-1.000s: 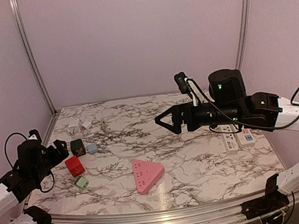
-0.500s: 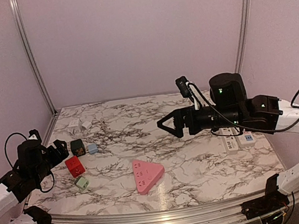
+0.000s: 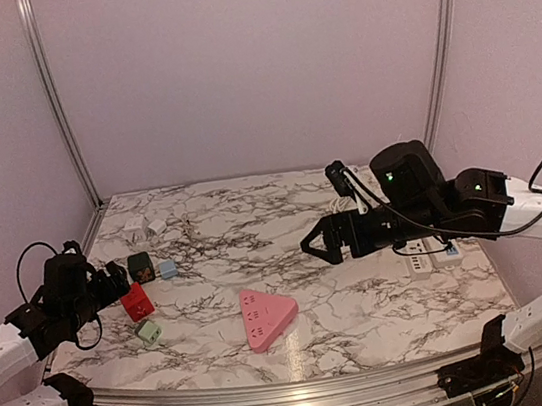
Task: Insert the plug
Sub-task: Pick up the plug at the center of the board.
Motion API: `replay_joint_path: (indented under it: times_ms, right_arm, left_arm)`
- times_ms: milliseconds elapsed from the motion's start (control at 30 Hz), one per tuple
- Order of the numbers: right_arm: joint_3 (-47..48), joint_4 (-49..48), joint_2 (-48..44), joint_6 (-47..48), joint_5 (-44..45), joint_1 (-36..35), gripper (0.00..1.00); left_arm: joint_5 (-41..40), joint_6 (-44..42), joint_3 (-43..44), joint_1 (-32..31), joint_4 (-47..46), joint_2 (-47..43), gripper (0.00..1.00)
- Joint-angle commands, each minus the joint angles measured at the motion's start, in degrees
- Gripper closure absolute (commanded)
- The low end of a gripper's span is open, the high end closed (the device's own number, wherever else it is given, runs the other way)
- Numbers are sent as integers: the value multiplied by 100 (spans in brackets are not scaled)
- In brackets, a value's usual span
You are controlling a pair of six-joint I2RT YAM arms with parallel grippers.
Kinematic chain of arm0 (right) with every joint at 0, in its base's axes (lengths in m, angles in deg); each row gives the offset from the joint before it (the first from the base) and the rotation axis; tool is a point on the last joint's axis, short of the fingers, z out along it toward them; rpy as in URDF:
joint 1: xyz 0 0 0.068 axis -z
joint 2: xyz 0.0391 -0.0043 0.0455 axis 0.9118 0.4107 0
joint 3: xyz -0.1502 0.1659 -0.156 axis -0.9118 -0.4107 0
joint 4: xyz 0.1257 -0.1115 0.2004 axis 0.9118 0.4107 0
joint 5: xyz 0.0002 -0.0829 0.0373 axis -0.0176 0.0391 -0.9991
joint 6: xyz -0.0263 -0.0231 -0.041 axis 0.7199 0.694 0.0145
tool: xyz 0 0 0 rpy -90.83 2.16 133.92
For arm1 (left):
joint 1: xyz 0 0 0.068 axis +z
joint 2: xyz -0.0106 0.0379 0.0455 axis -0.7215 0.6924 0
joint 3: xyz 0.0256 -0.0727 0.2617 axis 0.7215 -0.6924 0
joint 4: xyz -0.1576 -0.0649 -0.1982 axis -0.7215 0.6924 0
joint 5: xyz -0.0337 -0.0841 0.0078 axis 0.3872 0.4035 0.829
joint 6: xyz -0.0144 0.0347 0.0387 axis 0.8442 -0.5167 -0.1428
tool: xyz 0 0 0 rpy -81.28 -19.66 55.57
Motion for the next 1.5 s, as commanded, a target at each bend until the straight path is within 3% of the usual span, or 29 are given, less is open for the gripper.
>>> replay_joint_path:
  times_ms: [0,500,1033,1200,1467]
  right_arm:
    - [553,1022,340,-81,375,-116,1]
    - [569,1270,595,-327,609,-412,5]
    - [326,1019,480,-540,618,-673,2]
    - [291,972,465,-554,604,-703,2]
    - [378,967,419,-610,730,-869,3]
  left_arm:
    - [-109,-1,262,-10,347,262,1]
    - [-336,159,875,-17,576,2096,1]
    - [-224,304,1262,-23,268,3652,2]
    - [-215,342,1308,-23,199,3823,6]
    - [-341,298,1365,-19,128,3950,27]
